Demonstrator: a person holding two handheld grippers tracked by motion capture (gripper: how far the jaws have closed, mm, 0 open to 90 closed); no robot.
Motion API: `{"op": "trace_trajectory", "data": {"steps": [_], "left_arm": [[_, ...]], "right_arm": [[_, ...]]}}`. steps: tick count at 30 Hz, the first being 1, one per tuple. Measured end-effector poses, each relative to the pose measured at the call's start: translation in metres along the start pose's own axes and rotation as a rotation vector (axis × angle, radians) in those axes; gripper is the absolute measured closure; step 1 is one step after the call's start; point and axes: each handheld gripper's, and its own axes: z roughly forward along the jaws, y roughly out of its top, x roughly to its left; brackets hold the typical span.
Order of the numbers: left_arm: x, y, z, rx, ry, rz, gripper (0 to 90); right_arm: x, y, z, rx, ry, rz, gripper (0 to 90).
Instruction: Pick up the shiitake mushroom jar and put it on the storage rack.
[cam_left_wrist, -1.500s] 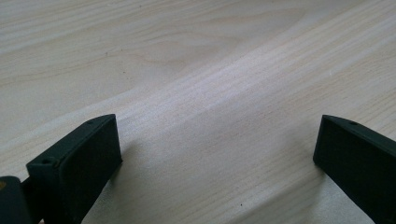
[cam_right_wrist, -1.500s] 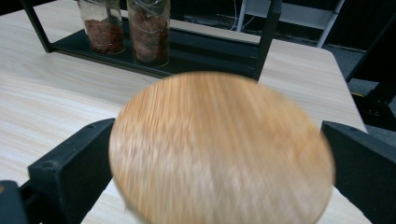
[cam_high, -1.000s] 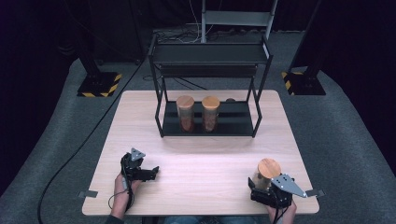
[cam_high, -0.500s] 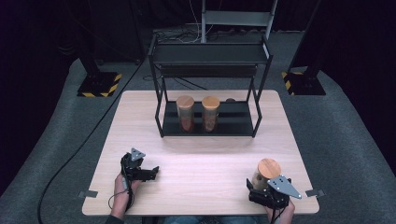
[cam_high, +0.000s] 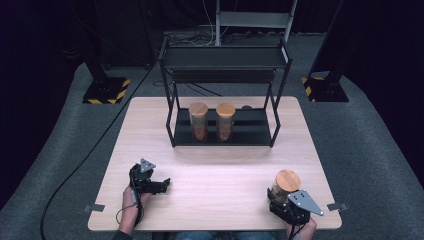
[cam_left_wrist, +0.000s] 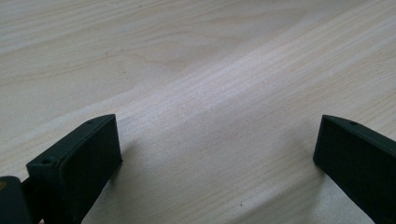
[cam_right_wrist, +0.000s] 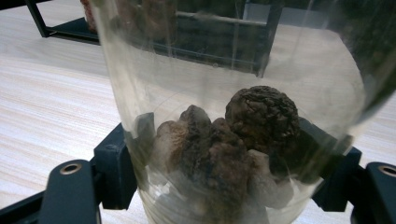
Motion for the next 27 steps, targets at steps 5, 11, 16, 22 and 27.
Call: {"op": "trace_trajectory", "data": {"steps": [5,11,16,22,27], "left_arm": [[0.0,0.0,0.0,-0.001,0.0,0.0,0.1],[0.0,0.0,0.0,0.001,0.0,0.001,0.0],[0.0,0.0,0.0,0.0,0.0,0.001,0.1],[0.0,0.0,0.0,0.0,0.0,0.001,0.0],[0.0,0.0,0.0,0.0,0.0,0.001,0.1]], "right_arm": [[0.001,0.0,0.0,-0.002,-0.013,-0.001,24.5],[0.0,0.003,-0.002,0.005,-0.032,-0.014,24.6],[-0.001,0.005,-0.004,0.0,-0.031,-0.01,24.7],[-0.001,0.009,-0.006,-0.011,-0.023,-0.005,24.7],[0.0,0.012,-0.007,-0.023,-0.015,0.002,24.6]]}}
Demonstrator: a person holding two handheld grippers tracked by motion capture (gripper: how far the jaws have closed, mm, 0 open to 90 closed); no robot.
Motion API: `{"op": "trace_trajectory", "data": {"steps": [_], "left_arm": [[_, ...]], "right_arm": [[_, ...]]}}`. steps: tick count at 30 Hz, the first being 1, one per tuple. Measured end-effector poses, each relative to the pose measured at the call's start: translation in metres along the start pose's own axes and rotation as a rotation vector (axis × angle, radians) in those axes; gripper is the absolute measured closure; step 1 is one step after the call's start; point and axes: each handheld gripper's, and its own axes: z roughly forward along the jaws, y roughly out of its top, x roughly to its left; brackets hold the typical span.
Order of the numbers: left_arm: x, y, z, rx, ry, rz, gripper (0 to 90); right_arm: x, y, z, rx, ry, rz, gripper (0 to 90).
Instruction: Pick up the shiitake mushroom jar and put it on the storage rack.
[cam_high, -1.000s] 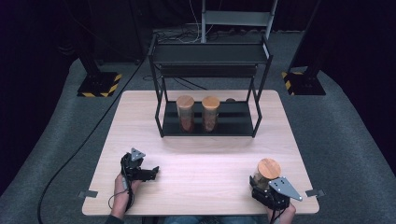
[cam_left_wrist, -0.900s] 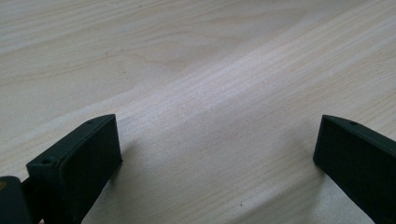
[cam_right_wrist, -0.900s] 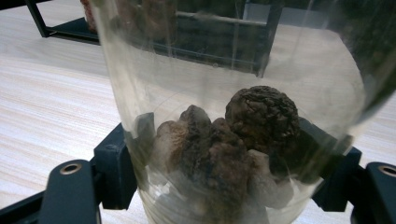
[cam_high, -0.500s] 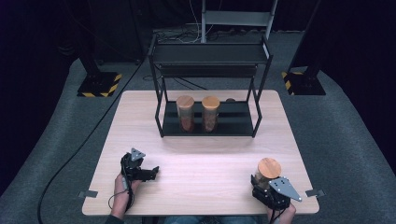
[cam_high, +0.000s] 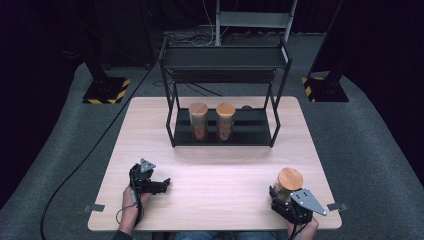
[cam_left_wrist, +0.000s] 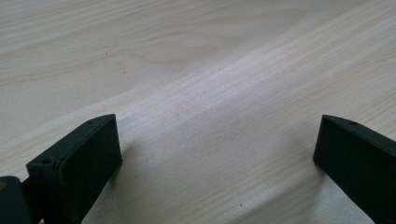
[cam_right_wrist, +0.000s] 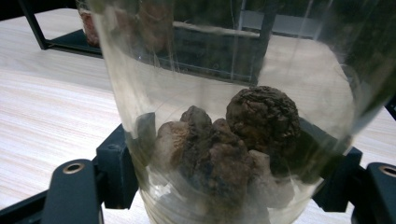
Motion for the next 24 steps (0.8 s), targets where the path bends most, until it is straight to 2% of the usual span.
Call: {"op": "trace_trajectory", "data": {"steps": [10,24], "left_arm": [[0.0,0.0,0.0,0.0,0.0,0.0,0.1],[0.0,0.0,0.0,0.0,0.0,0.0,0.1]], "right_arm": [[0.003,0.006,0.001,-0.007,0.012,-0.017,24.7],[0.003,0.013,0.006,-0.006,0.017,-0.016,24.7]]}}
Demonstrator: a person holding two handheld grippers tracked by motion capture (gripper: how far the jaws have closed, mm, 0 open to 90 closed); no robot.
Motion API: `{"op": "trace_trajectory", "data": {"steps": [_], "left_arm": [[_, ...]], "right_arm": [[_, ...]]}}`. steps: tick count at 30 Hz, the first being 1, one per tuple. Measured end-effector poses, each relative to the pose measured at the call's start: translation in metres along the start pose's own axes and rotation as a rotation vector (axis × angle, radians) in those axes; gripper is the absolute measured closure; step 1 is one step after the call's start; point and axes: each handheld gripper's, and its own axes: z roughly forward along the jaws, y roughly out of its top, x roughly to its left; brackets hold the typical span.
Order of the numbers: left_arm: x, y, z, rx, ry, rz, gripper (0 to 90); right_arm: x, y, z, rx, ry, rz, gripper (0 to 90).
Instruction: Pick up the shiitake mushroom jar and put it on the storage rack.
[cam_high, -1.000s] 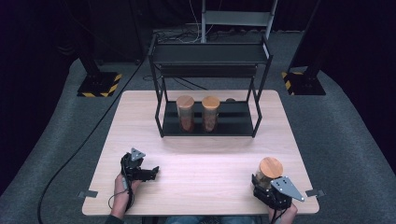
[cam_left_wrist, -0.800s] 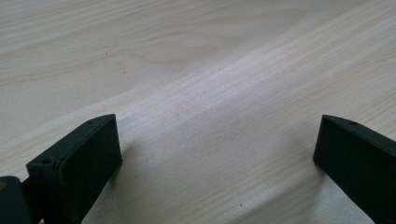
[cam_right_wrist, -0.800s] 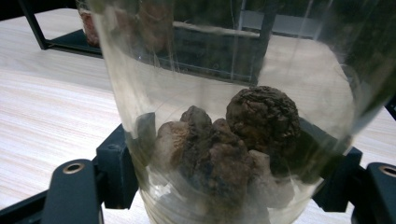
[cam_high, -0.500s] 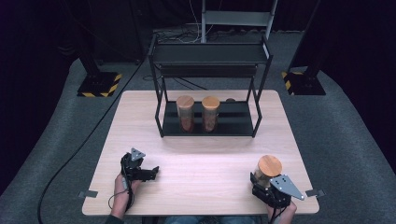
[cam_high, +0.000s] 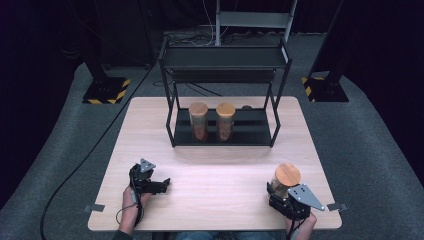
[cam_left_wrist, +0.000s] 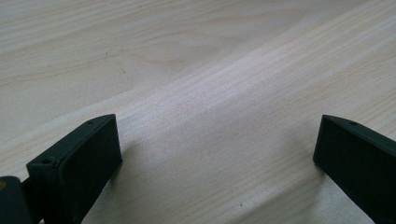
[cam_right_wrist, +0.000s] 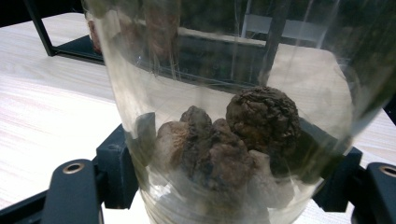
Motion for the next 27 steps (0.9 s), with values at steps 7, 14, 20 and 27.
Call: {"op": "trace_trajectory", "data": {"steps": [7,14,20,27], "left_arm": [[0.0,0.0,0.0,0.001,0.0,0.001,0.1],[0.0,0.0,0.0,0.001,0.0,0.001,0.1],[0.0,0.0,0.0,0.001,0.0,0.0,0.1],[0.0,0.0,0.0,0.001,0.0,0.0,0.0]], "right_arm": [[0.0,0.006,0.003,-0.005,0.0,-0.004,24.6],[0.001,0.009,0.006,-0.006,0.006,-0.007,24.6],[0.001,0.011,0.009,-0.006,0.008,-0.001,24.6],[-0.001,0.013,0.012,-0.006,0.009,0.001,24.6]]}}
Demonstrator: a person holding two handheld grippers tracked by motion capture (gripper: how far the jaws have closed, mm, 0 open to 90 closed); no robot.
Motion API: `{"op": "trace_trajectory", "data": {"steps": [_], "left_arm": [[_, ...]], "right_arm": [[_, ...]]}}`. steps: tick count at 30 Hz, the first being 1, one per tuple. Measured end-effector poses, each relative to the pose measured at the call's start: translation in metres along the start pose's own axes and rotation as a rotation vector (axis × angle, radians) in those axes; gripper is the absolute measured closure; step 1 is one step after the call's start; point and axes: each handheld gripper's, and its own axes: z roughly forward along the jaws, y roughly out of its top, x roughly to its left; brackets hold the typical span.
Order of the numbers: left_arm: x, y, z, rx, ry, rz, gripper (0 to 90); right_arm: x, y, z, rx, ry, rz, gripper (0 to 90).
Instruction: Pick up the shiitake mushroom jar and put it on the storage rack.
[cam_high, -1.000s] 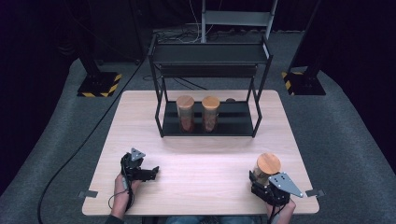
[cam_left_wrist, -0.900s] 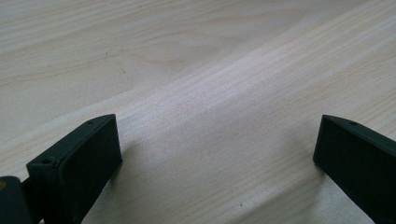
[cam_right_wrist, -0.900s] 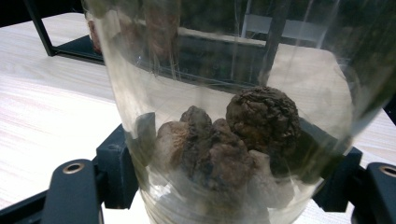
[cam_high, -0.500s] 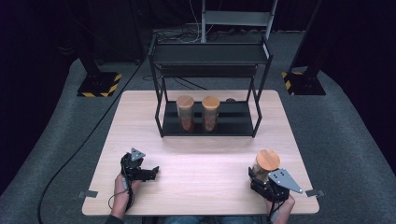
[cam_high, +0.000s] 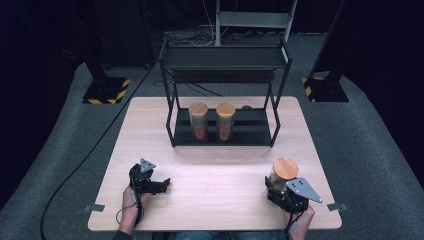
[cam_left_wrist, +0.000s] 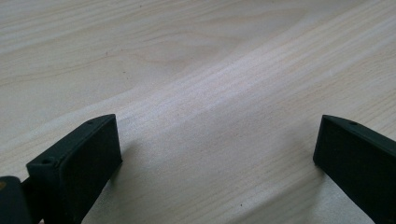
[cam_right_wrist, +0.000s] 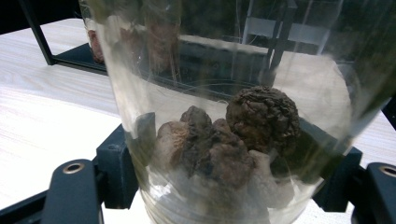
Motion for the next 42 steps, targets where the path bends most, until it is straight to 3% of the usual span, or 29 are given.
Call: {"op": "trace_trajectory", "data": {"steps": [42], "left_arm": [[0.0,0.0,0.0,0.0,0.0,0.001,0.0]], "right_arm": [[-0.004,0.014,0.022,0.006,0.022,0.003,24.7]]}}
